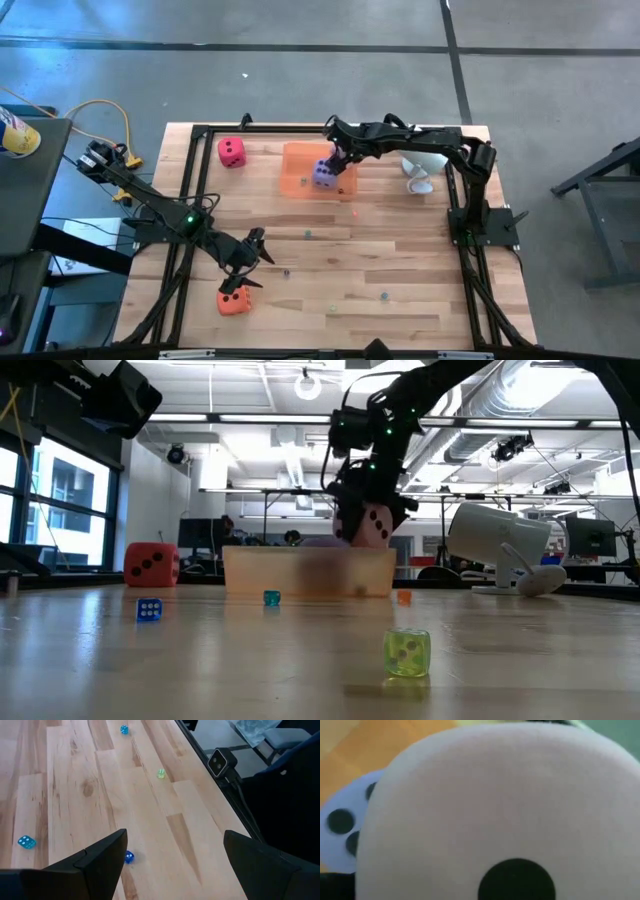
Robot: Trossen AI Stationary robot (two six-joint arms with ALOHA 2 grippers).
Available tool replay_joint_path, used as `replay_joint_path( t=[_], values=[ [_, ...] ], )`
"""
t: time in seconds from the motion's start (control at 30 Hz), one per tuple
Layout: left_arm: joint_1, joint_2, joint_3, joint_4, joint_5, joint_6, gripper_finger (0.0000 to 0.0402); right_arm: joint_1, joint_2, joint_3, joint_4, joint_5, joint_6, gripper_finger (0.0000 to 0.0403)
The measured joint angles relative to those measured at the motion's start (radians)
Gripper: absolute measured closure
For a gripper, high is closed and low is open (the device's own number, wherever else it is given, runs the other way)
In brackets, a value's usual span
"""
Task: Pick & Place Dice
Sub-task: Put the large light pink die into the orange bin
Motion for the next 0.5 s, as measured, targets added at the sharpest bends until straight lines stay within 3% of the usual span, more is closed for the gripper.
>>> replay_joint_path(
  t=[0.17,0.33,0.5],
  values=[
    [0.000,0.000,0.000,0.000,0.000,0.000,0.0078,0.000,0.000,0.000,-0.020,0.142,0.020,0.0053],
    [0.000,0.000,0.000,-0.001,-0.001,0.004,0.0078,-0.001,0.000,0.000,-0.027,0.155,0.068,0.0040],
    [0.000,0.000,0.000,-0.001,-0.002,0.008,0.0078,0.012,0.007,0.000,-0.035,0.139,0.097,0.0053]
  ],
)
